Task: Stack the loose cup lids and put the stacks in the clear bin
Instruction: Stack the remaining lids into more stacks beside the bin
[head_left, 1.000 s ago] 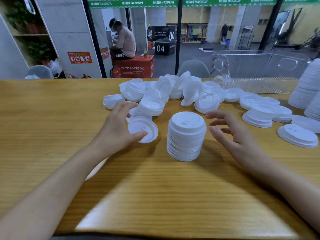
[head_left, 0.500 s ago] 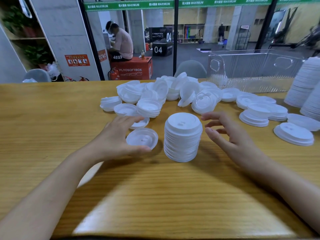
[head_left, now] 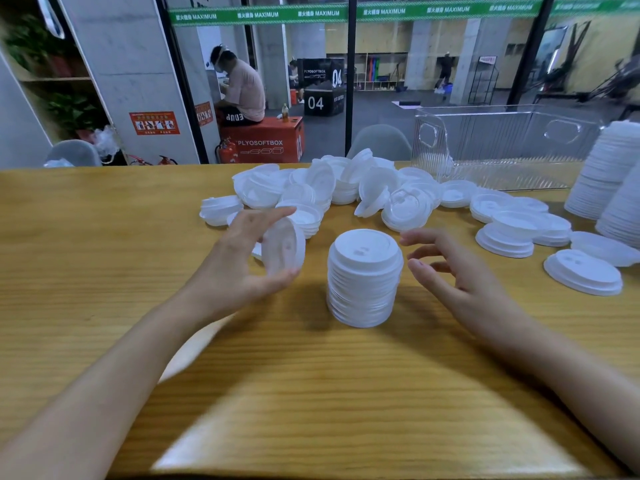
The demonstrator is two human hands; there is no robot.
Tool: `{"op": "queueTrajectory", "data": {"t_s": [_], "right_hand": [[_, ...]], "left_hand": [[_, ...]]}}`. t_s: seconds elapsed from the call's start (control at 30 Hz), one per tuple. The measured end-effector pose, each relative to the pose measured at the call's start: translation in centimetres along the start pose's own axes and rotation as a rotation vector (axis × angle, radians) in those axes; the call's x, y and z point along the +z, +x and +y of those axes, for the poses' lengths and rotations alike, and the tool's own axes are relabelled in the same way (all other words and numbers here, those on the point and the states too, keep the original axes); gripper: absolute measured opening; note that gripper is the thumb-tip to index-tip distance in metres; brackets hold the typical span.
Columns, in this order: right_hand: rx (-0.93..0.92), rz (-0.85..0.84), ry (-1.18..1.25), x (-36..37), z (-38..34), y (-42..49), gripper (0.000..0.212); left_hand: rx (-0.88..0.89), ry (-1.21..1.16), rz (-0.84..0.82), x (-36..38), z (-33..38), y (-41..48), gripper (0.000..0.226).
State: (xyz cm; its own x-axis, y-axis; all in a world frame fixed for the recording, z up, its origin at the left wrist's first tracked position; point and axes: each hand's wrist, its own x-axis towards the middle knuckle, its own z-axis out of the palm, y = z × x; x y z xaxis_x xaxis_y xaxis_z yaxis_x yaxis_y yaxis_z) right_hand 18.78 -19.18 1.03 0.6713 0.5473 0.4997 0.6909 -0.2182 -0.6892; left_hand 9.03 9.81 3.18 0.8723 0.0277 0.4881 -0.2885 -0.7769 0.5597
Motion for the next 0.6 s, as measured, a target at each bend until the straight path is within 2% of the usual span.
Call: {"op": "queueTrajectory", "data": {"t_s": [0.1,0.27,0.37,0.6], "right_hand": [[0.001,0.004,-0.001,0.0,0.0,0.0,0.045],[0.005,0.017,0.01,0.0,0.0,0.0,0.041],[0.012,0.033,0.022,-0.1,0.0,0.0,0.035],[-0.019,0.051,0.034,-0.1,-0.2,0.0,0.043]], "left_hand": [[-0.052,-0.144,0.127,0.2,1.0,0.5,0.064],[-0.132,-0.447,0.244,0.3,3.4,1.2,0.065],[-0.137,-0.549,0.151,1.5,4.8,1.4,0.066],[-0.132,-0.414,-0.065,4.0,5.7,1.3,0.065]]}}
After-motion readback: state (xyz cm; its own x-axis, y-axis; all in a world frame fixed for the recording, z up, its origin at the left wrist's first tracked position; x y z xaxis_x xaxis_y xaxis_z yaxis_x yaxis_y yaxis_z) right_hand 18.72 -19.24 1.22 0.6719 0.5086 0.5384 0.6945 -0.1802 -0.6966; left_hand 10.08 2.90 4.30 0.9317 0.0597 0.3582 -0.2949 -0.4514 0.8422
